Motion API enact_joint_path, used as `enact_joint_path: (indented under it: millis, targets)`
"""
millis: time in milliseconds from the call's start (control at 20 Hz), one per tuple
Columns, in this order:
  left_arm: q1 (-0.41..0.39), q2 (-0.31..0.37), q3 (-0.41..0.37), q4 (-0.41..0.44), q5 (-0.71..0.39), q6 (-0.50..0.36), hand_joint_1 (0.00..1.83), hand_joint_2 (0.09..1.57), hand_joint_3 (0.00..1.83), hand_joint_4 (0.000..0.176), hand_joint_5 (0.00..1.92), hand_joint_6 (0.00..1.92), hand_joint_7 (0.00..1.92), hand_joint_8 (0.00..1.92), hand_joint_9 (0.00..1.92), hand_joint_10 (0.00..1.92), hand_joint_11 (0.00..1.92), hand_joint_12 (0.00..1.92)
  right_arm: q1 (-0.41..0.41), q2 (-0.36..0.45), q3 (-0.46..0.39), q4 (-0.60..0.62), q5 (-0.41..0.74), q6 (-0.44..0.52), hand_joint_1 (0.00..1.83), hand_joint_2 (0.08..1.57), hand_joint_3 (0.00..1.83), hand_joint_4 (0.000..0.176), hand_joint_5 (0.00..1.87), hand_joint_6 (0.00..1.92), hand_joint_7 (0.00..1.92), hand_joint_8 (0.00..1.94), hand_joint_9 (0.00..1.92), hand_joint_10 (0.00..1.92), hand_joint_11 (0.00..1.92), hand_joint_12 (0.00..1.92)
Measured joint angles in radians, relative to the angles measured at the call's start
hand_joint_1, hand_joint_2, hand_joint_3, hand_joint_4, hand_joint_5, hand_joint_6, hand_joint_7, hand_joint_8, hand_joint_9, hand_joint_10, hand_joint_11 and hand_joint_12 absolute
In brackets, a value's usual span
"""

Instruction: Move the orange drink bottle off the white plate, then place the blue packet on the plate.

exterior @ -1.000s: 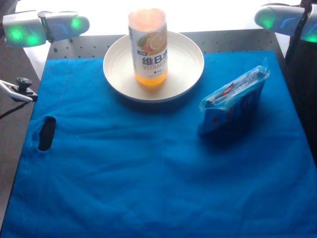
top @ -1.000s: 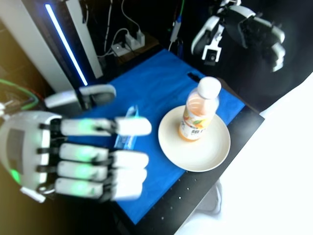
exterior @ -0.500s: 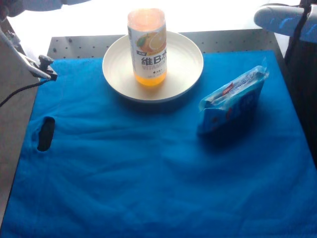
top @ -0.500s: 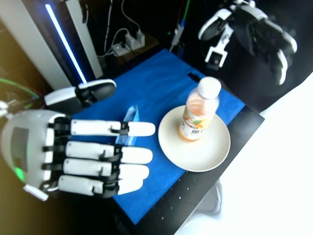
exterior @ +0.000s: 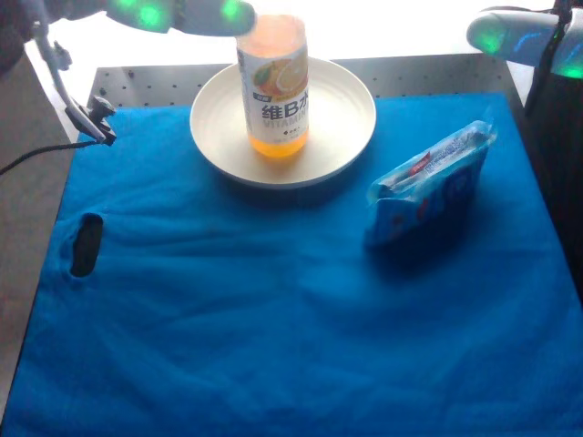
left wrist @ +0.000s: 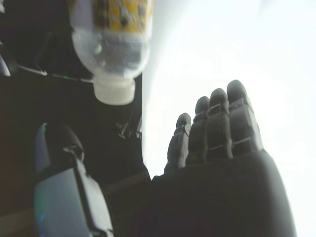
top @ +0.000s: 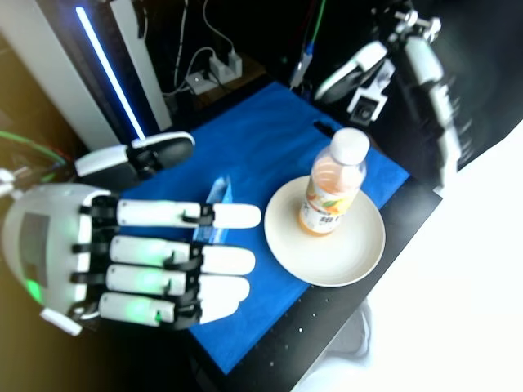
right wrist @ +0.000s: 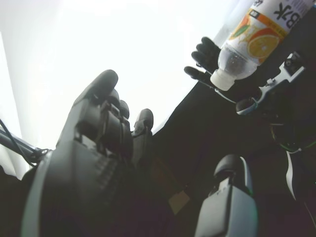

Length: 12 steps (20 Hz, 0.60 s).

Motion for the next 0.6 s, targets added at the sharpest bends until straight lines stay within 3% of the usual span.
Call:
enact_joint_path:
  millis: [200,400,450,600]
  targets:
    - [-0.021,-0.031,0.042,0.101,0.032,-0.064,0.67,0.58,0.0,0.104,0.0,0.0,0.14,0.0,0.14,0.0,0.0,0.56,0.0,0.0,0.0,-0.002,0.011,0.0,0.59,0.82,0.0,0.071,0.38,0.0,0.23,0.01,0.32,0.02,0.16,0.85]
    - [-0.026,-0.054,0.048,0.179,0.053,-0.074,0.74,0.64,0.01,0.089,0.0,0.0,0.09,0.0,0.1,0.0,0.0,0.35,0.0,-0.001,-0.001,-0.01,0.014,0.0,0.61,0.84,0.0,0.067,0.38,0.0,0.25,0.01,0.34,0.02,0.18,0.85]
    - [-0.026,-0.061,0.048,0.194,0.055,-0.075,0.77,0.69,0.0,0.08,0.0,0.0,0.1,0.0,0.1,0.0,0.0,0.4,0.0,-0.002,-0.002,-0.012,0.014,0.0,0.61,0.84,0.0,0.066,0.37,0.0,0.25,0.01,0.34,0.02,0.17,0.84]
    - [-0.03,-0.068,0.048,0.219,0.057,-0.076,0.8,0.69,0.0,0.079,0.0,0.0,0.13,0.0,0.15,0.01,0.0,0.54,0.0,-0.002,-0.004,-0.012,0.021,0.0,0.63,0.84,0.0,0.064,0.38,0.0,0.28,0.01,0.36,0.02,0.19,0.84]
